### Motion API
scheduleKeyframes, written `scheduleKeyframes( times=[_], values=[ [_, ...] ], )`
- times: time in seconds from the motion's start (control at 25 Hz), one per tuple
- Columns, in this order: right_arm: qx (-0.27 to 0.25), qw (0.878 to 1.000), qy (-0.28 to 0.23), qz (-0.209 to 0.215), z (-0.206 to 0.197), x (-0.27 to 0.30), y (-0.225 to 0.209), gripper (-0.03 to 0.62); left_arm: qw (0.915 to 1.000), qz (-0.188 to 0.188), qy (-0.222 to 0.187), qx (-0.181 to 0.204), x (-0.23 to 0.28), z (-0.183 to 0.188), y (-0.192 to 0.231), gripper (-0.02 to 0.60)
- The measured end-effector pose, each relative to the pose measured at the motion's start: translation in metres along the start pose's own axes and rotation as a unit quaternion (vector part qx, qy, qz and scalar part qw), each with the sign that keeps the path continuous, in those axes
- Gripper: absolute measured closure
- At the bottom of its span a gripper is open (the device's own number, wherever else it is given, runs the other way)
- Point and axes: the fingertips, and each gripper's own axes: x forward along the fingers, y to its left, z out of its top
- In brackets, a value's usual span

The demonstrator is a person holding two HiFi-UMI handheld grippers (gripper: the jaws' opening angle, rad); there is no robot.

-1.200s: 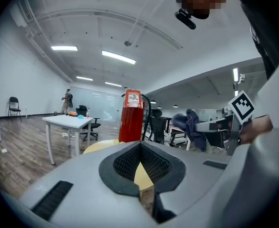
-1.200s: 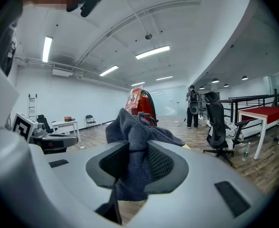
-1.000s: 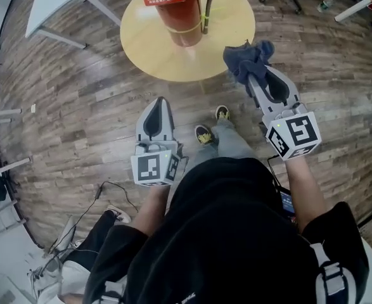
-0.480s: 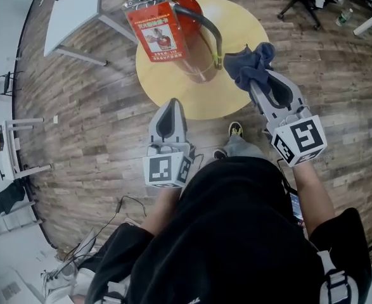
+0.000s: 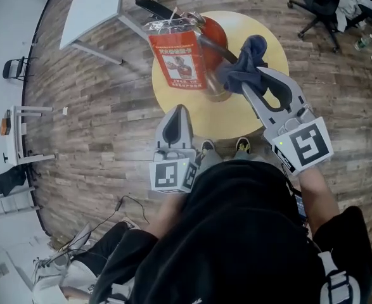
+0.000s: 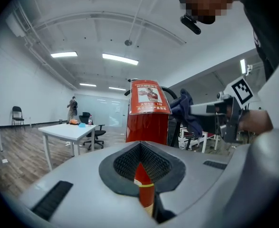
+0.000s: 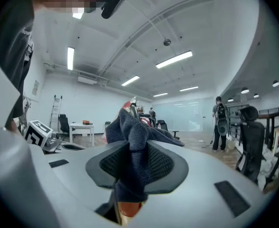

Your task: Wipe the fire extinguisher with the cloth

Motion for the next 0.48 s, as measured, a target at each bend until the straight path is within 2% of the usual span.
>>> scheduleKeyframes(
  times=[0.12,0.24,0.4,0.48],
  values=[
    [-0.065,0.997,0.036,0.023,0.038,0.014,0.001,0.478,1.0000,0.006,0.001,0.000,0.002,0.003,0.008,0.566],
    [-0.099,0.991,0.060,0.060,0.068,0.025,0.006,0.479,1.0000,0.004,-0.004,0.000,0.005,0.005,0.013,0.566],
    [-0.141,0.977,0.104,0.117,0.088,0.052,0.014,0.477,1.0000,0.002,-0.009,0.000,0.009,0.004,0.016,0.566],
    [-0.162,0.971,0.111,0.138,0.091,0.056,0.017,0.479,0.9999,0.003,-0.010,-0.004,0.010,0.004,0.016,0.566]
  ],
)
